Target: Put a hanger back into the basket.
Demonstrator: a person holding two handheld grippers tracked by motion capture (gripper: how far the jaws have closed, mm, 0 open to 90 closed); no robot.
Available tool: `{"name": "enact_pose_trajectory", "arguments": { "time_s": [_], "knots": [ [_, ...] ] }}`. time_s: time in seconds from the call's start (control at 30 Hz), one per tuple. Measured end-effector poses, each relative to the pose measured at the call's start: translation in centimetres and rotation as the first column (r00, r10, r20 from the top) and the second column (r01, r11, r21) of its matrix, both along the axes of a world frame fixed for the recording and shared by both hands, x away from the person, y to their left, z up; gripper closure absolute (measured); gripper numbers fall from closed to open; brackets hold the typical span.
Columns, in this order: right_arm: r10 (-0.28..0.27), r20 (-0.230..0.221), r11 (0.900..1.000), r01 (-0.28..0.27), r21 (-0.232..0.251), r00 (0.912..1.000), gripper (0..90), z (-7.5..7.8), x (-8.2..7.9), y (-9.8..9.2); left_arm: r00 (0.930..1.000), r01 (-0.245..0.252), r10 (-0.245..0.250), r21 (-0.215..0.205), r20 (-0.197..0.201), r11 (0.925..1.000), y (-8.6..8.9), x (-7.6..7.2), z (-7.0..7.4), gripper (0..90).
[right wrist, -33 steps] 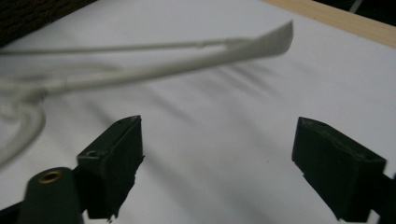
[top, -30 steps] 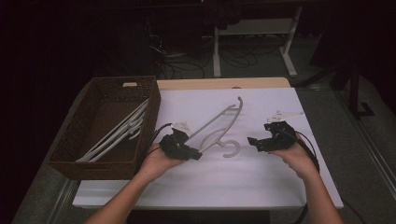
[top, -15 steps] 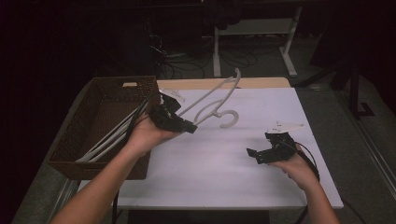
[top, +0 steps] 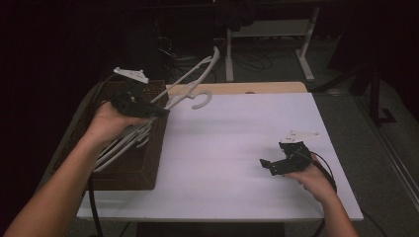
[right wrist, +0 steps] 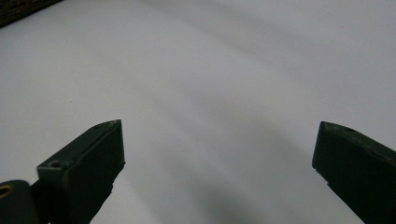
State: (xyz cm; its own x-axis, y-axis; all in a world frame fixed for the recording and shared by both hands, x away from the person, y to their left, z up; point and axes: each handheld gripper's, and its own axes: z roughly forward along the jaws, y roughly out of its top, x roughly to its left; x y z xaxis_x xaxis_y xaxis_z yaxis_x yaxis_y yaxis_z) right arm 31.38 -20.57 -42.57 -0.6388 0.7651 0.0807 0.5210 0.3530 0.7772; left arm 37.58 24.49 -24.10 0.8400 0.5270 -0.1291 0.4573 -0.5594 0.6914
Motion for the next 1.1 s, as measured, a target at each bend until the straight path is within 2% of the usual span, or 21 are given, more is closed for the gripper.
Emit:
{"name": "enact_pose_trajectory", "arguments": {
  "time_s": [0.1,0.27,0.43,0.63,0.77,0.9,0.97,1.1],
  "knots": [
    [-0.003,0.004,1.0,0.003,-0.001,1.0,2.1,0.0,-0.1,0.0,0.9995,-0.029,0.029,0.008,0.008,0.9995,2.4,-0.2,-0.2,82.1],
    [-0.006,0.011,1.0,0.006,0.0,0.9999,2.1,0.1,-0.2,0.0,0.9979,-0.064,0.064,-0.005,-0.003,0.9979,6.3,-0.5,-1.0,82.0],
    [-0.013,0.009,1.0,0.013,-0.002,0.9999,2.1,0.1,0.0,-0.1,0.9937,-0.109,0.108,-0.019,-0.027,0.9939,9.6,-0.6,-2.7,82.0],
    [-0.015,0.004,1.0,0.015,-0.004,0.9999,2.1,-0.1,0.1,-0.2,0.9855,-0.162,0.16,-0.032,-0.058,0.9863,13.1,-1.0,-4.9,82.0],
    [-0.018,0.005,1.0,0.018,-0.003,0.9998,2.1,0.0,0.1,-0.3,0.9814,-0.179,0.177,-0.018,-0.075,0.9837,14.9,-1.3,-6.3,81.9],
    [-0.02,0.004,1.0,0.02,-0.005,0.9998,2.1,-0.1,0.2,-0.3,0.9782,-0.188,0.186,-0.008,-0.092,0.9822,16.0,-1.2,-7.8,81.9],
    [-0.021,0.005,1.0,0.021,-0.006,0.9998,2.1,-0.1,0.2,-0.3,0.9796,-0.181,0.179,-0.018,-0.091,0.9833,16.3,-1.1,-8.4,81.8],
    [-0.022,0.004,1.0,0.022,-0.007,0.9998,2.1,-0.1,0.2,-0.2,0.9805,-0.155,0.153,-0.009,-0.123,0.9878,16.4,-1.2,-9.0,81.8]
  ]
}}
